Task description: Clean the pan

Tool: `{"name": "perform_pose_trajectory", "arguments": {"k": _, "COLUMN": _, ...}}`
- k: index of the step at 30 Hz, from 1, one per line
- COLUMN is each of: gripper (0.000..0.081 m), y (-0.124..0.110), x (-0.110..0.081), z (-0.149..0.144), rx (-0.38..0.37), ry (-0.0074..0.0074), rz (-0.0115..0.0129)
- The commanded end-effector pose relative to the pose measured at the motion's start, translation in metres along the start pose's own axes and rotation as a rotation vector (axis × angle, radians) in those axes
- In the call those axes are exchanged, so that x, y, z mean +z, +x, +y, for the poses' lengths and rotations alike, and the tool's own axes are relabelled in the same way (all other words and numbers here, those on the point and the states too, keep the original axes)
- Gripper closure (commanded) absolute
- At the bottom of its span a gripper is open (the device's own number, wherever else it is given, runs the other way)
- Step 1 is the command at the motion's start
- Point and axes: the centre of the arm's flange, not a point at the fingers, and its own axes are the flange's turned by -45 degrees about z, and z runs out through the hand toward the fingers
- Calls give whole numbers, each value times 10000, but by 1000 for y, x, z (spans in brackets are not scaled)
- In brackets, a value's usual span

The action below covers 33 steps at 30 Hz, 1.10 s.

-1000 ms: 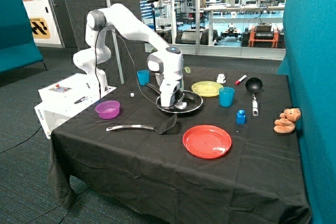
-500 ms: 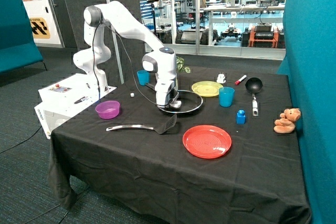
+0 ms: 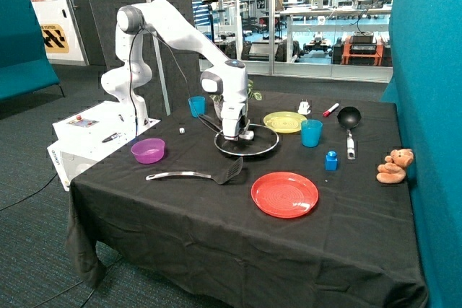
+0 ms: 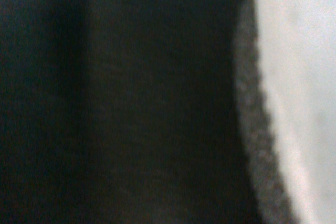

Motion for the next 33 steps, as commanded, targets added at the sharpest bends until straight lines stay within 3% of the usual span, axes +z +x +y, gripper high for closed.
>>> {"name": "perform_pose_trajectory", "arguments": {"k": 1, "gripper": 808, "y": 13, "x": -14, "z": -24, "rx": -456, "ry": -21, "rz": -80}}
{"name": "perform_pose_trajectory", "arguments": {"k": 21, "gripper": 808, "y": 14, "x": -69, "z": -27, "rx": -1079, "ry": -19, "rz": -81}}
{"name": "perform_pose_trajectory", "arguments": {"k": 33, "gripper": 808, "y": 5, "x": -96, "z": -14, "rx": -979, "ry": -19, "rz": -81}}
